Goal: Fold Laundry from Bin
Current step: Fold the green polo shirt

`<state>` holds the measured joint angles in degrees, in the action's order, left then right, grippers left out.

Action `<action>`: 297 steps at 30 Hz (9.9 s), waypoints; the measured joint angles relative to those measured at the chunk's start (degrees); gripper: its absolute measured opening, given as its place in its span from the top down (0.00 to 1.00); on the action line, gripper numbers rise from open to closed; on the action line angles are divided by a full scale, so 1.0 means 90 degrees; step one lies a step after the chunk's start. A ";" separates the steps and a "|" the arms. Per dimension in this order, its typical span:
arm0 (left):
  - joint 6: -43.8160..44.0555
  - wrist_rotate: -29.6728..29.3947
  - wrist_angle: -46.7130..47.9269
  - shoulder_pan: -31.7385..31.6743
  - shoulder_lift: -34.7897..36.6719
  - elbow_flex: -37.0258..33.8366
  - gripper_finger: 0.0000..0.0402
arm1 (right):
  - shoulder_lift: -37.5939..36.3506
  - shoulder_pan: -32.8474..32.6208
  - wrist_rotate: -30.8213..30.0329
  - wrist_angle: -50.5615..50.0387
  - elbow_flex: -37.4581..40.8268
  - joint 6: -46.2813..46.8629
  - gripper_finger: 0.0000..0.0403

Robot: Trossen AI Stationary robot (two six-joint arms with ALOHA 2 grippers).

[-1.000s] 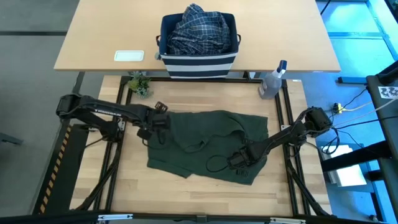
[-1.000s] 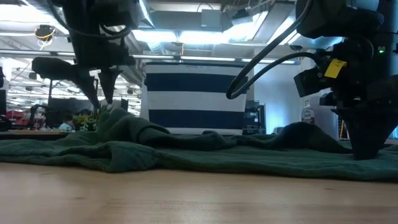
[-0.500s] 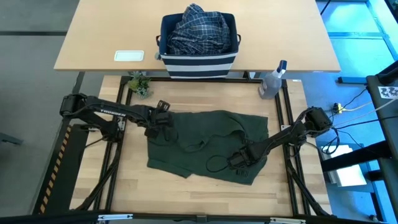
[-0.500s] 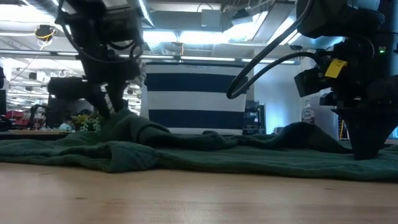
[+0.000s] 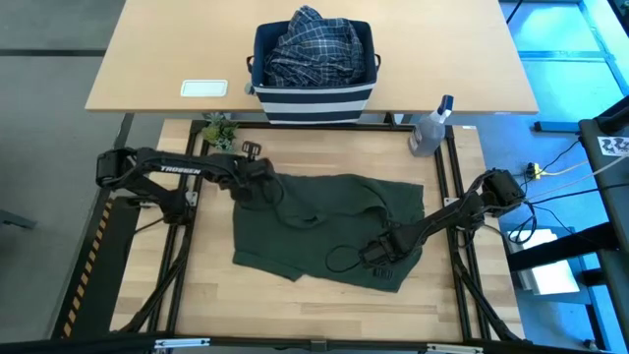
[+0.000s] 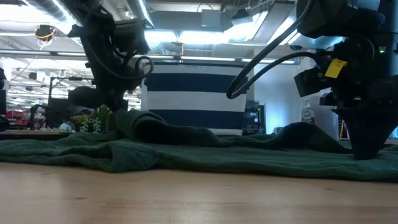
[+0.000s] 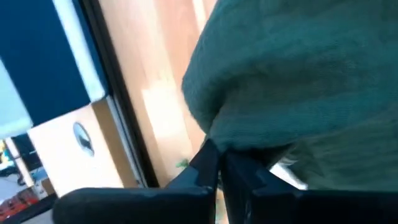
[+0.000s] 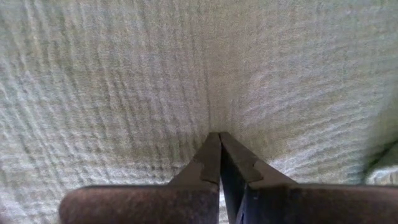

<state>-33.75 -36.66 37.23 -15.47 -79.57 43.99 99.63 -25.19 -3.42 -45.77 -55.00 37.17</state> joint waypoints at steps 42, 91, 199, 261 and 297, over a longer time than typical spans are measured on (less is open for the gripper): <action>0.1580 0.2079 -0.0865 -0.0297 -0.0115 0.0651 0.73 | 0.0024 0.0002 0.0060 -0.0264 -0.0174 -0.0050 1.00; 0.2571 0.1634 -0.0760 0.1189 -0.1783 0.0942 0.73 | -0.1251 0.1550 -0.2474 0.0283 0.0526 -0.0021 1.00; 0.5731 0.2371 0.0083 0.5193 -0.2152 0.0947 0.99 | -0.1292 -0.1302 -0.2222 0.2095 -0.0017 -0.1020 1.00; 0.5988 0.5413 0.0068 0.5155 -0.2149 0.1610 1.00 | 0.1025 -0.2538 -0.0270 -0.1511 -0.2422 0.0486 0.98; 0.5561 0.5943 -0.1216 0.3436 0.0167 -0.0105 1.00 | -0.1948 -0.1889 -0.2862 -0.0185 0.1131 0.3323 1.00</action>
<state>16.29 16.83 26.28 15.45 -78.06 43.04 82.10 -42.19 -29.18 -47.44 -44.82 67.08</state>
